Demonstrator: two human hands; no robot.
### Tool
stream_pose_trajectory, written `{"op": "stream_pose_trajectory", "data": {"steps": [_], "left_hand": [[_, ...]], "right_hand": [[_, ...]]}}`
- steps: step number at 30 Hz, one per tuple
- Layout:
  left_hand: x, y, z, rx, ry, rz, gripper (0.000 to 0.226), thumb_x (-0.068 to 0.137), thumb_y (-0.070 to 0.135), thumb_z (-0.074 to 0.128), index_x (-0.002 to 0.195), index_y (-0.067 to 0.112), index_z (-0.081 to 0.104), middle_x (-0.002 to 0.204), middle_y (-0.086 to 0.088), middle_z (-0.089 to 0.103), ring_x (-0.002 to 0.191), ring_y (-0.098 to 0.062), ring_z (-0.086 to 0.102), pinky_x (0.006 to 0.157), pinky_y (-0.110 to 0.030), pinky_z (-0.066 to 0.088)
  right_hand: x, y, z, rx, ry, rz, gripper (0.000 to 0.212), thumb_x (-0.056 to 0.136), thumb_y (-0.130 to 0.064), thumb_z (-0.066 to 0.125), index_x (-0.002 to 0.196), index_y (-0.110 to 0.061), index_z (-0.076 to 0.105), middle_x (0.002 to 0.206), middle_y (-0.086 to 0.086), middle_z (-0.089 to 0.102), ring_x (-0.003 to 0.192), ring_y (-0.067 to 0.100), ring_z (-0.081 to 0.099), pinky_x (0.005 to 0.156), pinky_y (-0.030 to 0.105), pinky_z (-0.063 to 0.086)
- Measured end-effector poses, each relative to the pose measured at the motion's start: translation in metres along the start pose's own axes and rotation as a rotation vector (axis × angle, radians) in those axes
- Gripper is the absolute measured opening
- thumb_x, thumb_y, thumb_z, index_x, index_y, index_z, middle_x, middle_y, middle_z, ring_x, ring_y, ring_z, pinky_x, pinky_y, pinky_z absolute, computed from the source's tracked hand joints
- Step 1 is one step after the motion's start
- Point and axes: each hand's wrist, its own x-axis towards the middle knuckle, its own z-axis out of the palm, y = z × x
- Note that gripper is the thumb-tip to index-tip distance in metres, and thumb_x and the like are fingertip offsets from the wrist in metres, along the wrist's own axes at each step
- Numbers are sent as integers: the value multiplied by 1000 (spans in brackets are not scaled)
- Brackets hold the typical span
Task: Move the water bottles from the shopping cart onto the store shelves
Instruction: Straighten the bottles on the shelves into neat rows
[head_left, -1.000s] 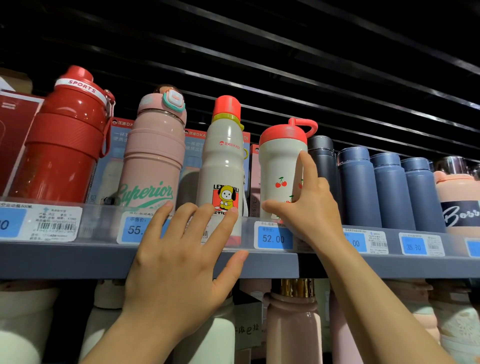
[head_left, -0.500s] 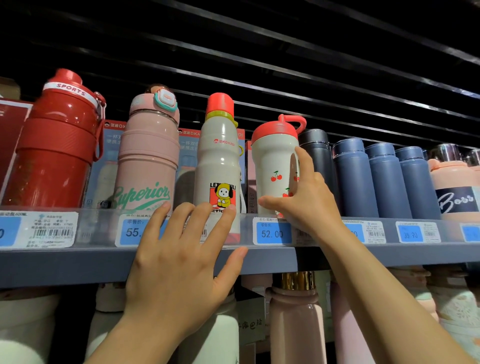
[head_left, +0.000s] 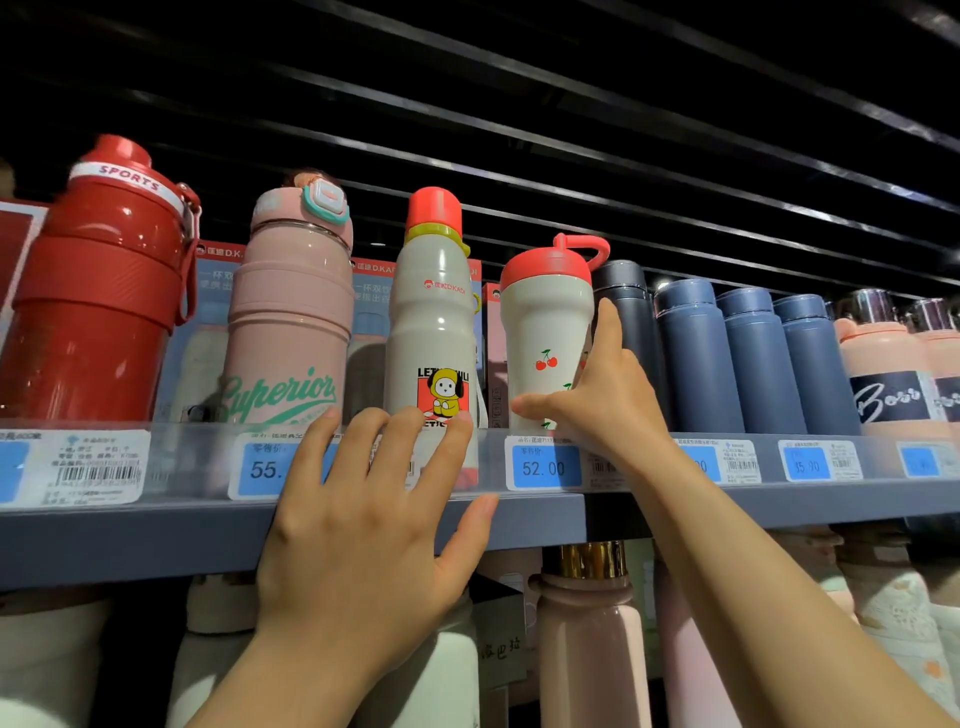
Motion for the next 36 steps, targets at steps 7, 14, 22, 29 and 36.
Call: {"op": "stream_pose_trajectory", "data": {"steps": [7, 14, 22, 29, 36], "left_hand": [[0, 0, 0, 0, -8, -1, 57, 99, 50, 28, 128, 16, 63, 115, -14, 63, 105, -36, 59, 100, -55, 40], [0, -1, -1, -10, -7, 0, 58, 98, 50, 28, 128, 15, 63, 116, -14, 63, 106, -36, 59, 100, -55, 39], [17, 66, 11, -28, 99, -99, 51, 89, 43, 42, 119, 12, 69, 120, -15, 64, 113, -37, 59, 102, -58, 38], [37, 159, 53, 37, 141, -140, 50, 94, 44, 35, 121, 18, 69, 117, -9, 67, 113, -34, 62, 99, -54, 42], [36, 165, 51, 114, 186, -138, 47, 93, 40, 40, 122, 16, 68, 117, -8, 66, 115, -34, 60, 98, -49, 39]], "right_hand": [[-1, -3, -1, -64, -12, 8, 119, 62, -40, 87, 149, -31, 5, 129, 12, 45, 108, 30, 54, 80, 34, 45], [-11, 4, -13, -147, 40, -131, 101, 70, -64, 71, 147, -35, 13, 134, 6, 38, 118, 25, 47, 82, 34, 41], [24, 83, -61, -194, 119, -191, 68, 86, -44, 65, 142, -26, 30, 136, 7, 41, 122, 30, 43, 86, 38, 40], [55, 98, -58, -70, -128, -185, 94, 80, -51, 68, 148, -34, 7, 135, 13, 42, 116, 34, 50, 87, 38, 41], [61, 99, -54, -70, -276, -149, 115, 79, -49, 72, 151, -28, -14, 123, 11, 59, 101, 31, 56, 74, 31, 39]]}}
